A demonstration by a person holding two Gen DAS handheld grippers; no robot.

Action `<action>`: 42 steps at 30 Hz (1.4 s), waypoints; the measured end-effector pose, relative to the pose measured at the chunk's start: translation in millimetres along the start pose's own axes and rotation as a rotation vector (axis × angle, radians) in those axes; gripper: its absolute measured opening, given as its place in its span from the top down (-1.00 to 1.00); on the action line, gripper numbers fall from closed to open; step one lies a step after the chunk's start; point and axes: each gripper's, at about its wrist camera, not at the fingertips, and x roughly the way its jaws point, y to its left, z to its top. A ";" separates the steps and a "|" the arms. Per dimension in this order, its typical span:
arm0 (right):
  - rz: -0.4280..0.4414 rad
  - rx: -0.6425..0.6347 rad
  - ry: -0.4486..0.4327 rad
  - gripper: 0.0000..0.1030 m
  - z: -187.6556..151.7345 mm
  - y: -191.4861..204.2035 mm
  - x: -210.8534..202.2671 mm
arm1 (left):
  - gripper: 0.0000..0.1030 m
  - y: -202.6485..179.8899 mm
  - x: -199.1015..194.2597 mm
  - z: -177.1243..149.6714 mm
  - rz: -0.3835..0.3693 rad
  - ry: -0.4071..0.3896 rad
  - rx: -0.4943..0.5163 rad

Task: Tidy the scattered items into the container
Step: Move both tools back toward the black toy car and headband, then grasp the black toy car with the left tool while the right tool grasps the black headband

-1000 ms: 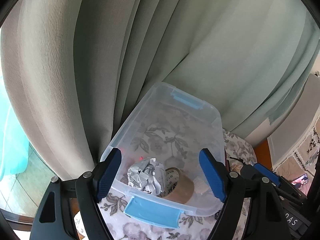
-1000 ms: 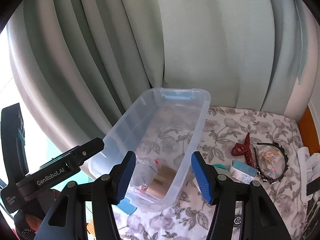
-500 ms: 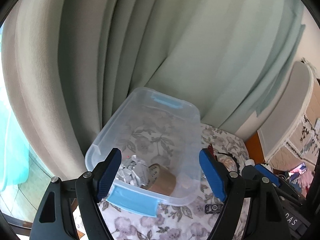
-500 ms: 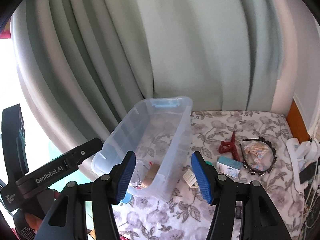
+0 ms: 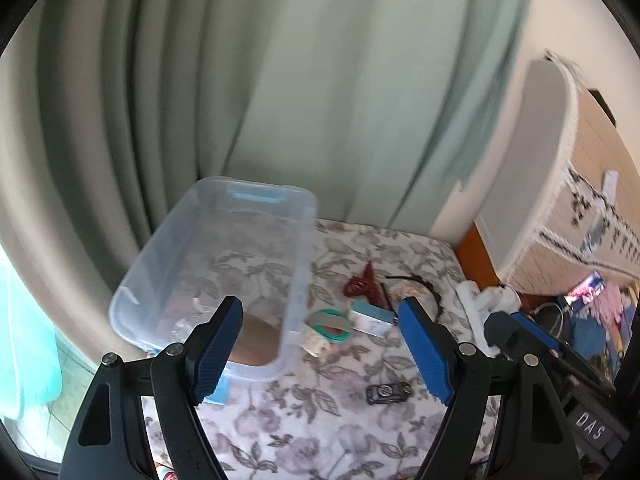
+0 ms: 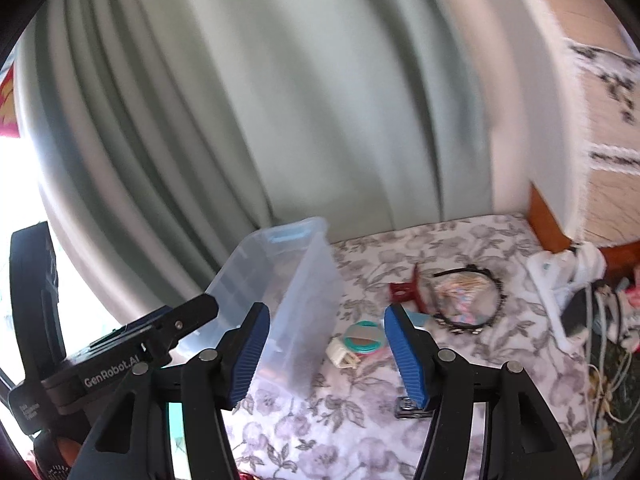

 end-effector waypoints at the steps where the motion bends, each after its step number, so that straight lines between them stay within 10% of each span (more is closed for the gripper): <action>1: -0.008 0.014 -0.007 -0.25 0.2 -7.1 -5.1 | -0.57 -6.5 0.1 -0.8 -0.003 0.002 0.012; 12: -0.073 0.143 -0.021 -0.28 -6.5 -70.5 -27.0 | -0.57 -58.7 17.7 -14.6 -0.024 0.065 0.116; 42: -0.236 0.298 0.287 -0.30 -85.5 -154.3 37.4 | -0.57 -93.0 180.8 -137.2 -0.099 0.500 0.054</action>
